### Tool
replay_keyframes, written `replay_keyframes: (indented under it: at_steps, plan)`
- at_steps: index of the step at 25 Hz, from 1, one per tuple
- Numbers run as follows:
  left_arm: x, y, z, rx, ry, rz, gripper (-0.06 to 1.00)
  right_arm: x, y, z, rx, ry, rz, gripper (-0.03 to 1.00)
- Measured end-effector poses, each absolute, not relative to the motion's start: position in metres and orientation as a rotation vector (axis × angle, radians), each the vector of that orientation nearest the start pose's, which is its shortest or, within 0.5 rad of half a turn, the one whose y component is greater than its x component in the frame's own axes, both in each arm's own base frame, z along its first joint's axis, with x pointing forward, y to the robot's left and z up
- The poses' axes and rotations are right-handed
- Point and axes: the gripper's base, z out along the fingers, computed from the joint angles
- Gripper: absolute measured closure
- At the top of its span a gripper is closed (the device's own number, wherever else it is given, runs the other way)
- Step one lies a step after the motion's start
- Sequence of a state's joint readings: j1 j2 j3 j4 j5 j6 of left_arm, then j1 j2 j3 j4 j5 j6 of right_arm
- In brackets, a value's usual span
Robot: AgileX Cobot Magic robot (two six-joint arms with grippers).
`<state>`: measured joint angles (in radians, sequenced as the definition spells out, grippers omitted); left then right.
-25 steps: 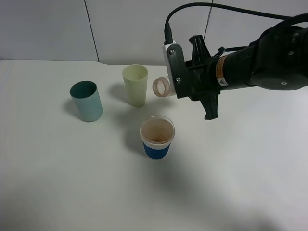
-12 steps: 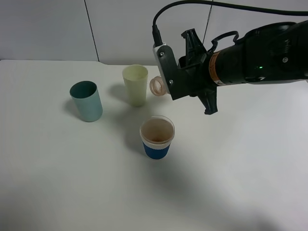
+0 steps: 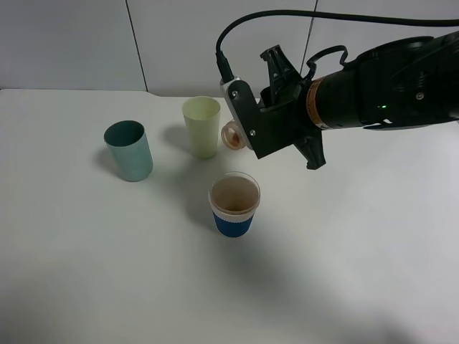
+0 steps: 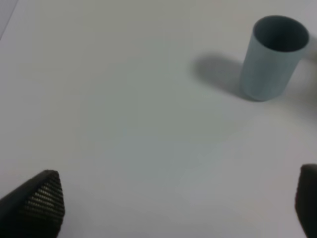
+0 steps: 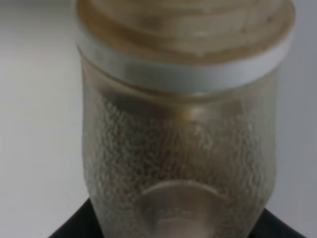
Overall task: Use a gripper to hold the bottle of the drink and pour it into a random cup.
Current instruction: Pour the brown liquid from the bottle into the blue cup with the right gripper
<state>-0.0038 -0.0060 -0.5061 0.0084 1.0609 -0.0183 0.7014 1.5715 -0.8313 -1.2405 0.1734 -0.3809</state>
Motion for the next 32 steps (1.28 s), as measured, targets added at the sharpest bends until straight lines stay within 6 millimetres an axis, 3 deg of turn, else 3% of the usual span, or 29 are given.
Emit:
replay_keyframes:
  at_steps: [32]
  plan:
    - [-0.007, 0.001, 0.279, -0.015, 2.032, -0.004, 0.02, 0.25, 0.204, 0.214, -2.272, 0.581, -0.731, 0.61]
